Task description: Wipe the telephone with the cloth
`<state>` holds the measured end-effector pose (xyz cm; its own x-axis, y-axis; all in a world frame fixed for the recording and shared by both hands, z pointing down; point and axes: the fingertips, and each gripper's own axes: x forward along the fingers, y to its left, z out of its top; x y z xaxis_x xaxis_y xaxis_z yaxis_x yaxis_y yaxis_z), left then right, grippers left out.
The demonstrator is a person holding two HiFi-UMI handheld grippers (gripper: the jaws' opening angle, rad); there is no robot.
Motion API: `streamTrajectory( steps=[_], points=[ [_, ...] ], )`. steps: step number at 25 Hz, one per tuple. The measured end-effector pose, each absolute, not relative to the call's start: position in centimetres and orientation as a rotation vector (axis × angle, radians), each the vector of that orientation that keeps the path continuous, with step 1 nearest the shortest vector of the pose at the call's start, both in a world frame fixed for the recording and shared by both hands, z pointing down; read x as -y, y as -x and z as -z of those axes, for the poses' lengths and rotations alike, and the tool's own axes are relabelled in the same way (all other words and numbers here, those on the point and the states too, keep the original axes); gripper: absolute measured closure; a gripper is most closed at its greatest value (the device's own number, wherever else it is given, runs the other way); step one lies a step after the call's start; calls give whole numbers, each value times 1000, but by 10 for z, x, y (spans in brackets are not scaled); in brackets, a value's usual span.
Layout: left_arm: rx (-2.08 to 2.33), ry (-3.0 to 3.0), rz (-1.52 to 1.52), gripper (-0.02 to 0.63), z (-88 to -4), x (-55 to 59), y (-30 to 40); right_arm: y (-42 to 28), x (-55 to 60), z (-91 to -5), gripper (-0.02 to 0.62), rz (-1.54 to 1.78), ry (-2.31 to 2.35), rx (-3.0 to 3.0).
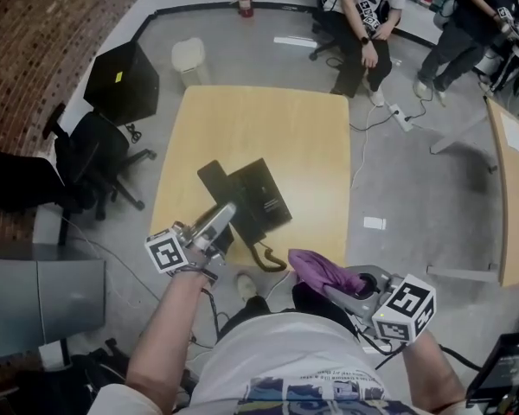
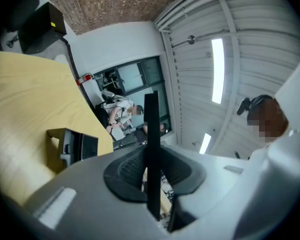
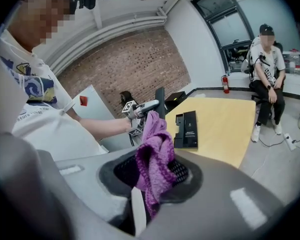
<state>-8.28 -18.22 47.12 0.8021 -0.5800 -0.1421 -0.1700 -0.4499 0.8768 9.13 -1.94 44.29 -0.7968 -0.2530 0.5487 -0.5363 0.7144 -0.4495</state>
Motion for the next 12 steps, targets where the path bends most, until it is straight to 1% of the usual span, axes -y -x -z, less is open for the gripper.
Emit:
streamTrajectory(
  steps=[12],
  points=[
    [558, -1863, 486, 520, -564, 191, 66, -113, 29, -426, 511, -876, -777, 2467]
  ],
)
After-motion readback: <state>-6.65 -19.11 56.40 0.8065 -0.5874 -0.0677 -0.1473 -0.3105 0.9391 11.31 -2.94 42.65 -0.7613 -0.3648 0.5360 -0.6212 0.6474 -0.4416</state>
